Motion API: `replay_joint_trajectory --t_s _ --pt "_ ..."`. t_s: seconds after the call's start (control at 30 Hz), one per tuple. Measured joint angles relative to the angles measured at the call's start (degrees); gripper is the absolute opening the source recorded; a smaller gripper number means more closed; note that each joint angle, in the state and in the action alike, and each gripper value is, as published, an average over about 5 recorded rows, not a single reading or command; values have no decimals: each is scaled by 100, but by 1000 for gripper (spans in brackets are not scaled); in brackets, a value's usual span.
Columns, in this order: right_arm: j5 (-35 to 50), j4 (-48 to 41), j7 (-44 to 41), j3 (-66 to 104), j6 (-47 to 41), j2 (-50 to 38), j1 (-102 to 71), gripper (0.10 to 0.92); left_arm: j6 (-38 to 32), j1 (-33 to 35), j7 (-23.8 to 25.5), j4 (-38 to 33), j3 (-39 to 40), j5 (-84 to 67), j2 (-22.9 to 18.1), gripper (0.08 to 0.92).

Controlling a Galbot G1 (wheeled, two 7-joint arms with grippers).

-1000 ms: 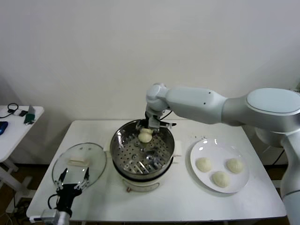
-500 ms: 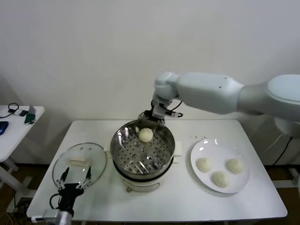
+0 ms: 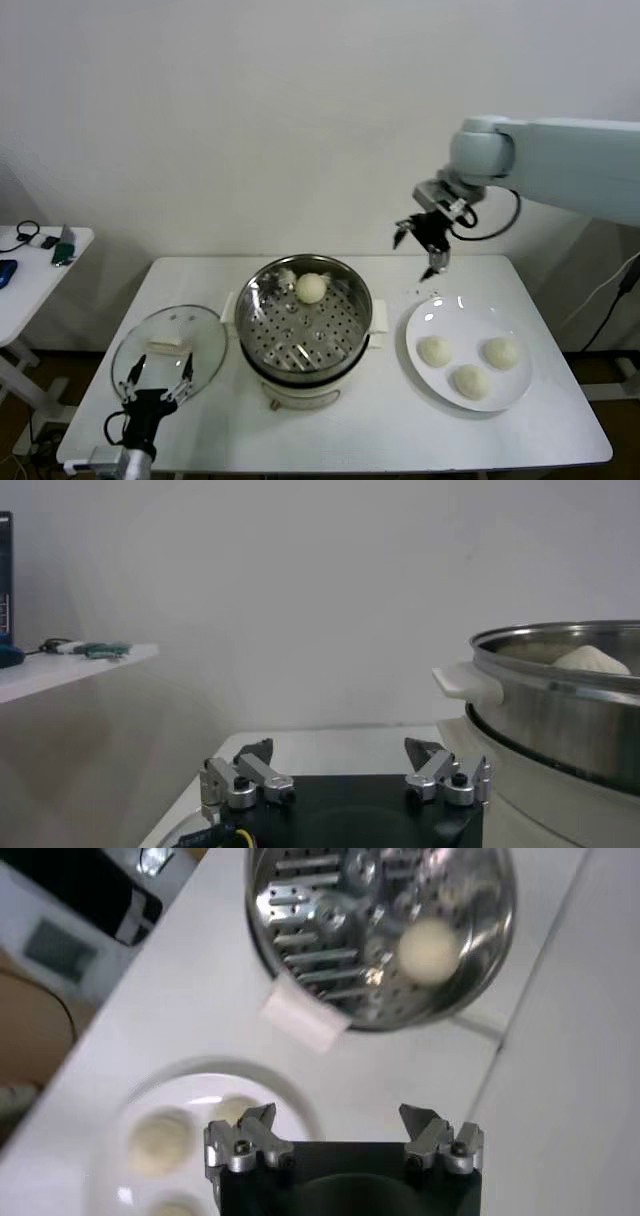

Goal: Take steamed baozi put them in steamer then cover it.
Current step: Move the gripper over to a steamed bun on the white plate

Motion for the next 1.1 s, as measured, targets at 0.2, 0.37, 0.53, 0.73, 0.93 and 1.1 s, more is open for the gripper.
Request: replay_joint_trajectory --t_s 0.2,0.37,0.53,0.73,0.93,1.1 --pt "-150 302 437 -25 -825 -487 -476 823 -21 -38 8 13 -16 -4 2 823" --pt "-439 320 757 213 -1289 -679 -1095 823 -21 -56 9 12 -29 -9 -14 823" --pt "-777 199 983 555 -1591 -786 -1753 823 -32 -52 9 21 -29 -6 -56 823" --pt "-1141 2 1176 1025 -1817 -858 -2507 823 -49 -38 4 38 -25 17 -89 823" --pt "-1385 -225 1344 1513 -1957 -822 -3148 823 -52 -31 -5 44 -20 35 -95 823" --pt "-1487 -418 1412 1861 -2051 -739 -3583 823 -51 -9 -7 32 -17 36 -91 823"
